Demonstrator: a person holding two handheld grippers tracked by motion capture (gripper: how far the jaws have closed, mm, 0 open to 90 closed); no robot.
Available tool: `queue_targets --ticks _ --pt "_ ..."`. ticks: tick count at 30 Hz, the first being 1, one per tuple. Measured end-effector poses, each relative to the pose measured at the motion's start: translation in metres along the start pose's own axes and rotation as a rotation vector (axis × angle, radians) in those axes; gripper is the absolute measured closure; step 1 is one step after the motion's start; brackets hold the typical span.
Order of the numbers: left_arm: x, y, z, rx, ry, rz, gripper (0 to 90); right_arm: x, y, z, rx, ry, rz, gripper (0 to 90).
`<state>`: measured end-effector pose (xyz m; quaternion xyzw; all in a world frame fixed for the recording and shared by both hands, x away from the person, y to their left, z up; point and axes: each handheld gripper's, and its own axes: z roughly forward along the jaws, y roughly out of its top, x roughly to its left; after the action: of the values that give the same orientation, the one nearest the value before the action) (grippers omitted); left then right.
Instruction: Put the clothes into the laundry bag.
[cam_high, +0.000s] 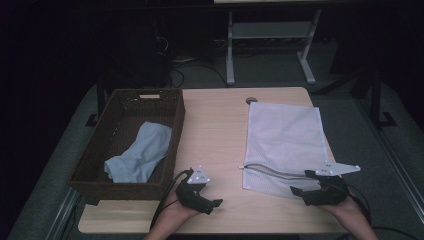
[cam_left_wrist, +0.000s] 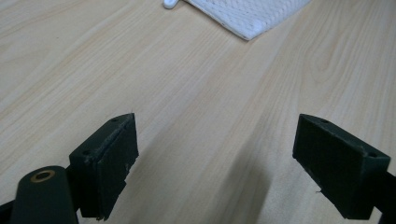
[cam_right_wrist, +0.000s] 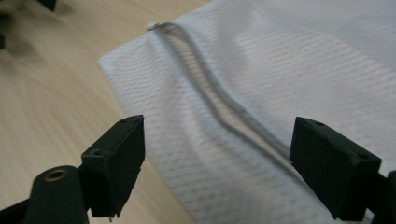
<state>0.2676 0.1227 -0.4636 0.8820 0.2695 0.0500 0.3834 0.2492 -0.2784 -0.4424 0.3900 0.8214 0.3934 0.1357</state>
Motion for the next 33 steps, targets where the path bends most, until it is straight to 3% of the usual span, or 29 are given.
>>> queue_targets --ticks 4,8,10,20,28,33 --pt "-0.003 0.001 0.0 0.005 -0.005 0.01 13.6 0.016 -0.003 0.008 0.014 0.031 -0.029 14.3" --pt "-0.006 0.002 0.0 0.009 -0.005 0.022 13.6 0.026 -0.003 0.017 0.027 0.019 -0.062 12.8" --pt "-0.009 0.005 -0.003 0.006 -0.011 0.027 13.6 0.032 -0.003 0.025 0.048 0.035 -0.085 12.5" --pt "-0.018 0.024 -0.016 0.011 -0.023 0.043 13.6 0.034 -0.005 0.032 0.064 0.066 -0.097 12.5" --pt "-0.014 0.046 -0.036 0.033 -0.006 0.036 13.6 0.038 -0.006 0.034 0.075 0.074 -0.133 11.8" --pt "-0.01 0.062 -0.048 0.042 0.007 0.041 13.6 0.038 -0.006 0.033 0.066 0.074 -0.132 11.4"
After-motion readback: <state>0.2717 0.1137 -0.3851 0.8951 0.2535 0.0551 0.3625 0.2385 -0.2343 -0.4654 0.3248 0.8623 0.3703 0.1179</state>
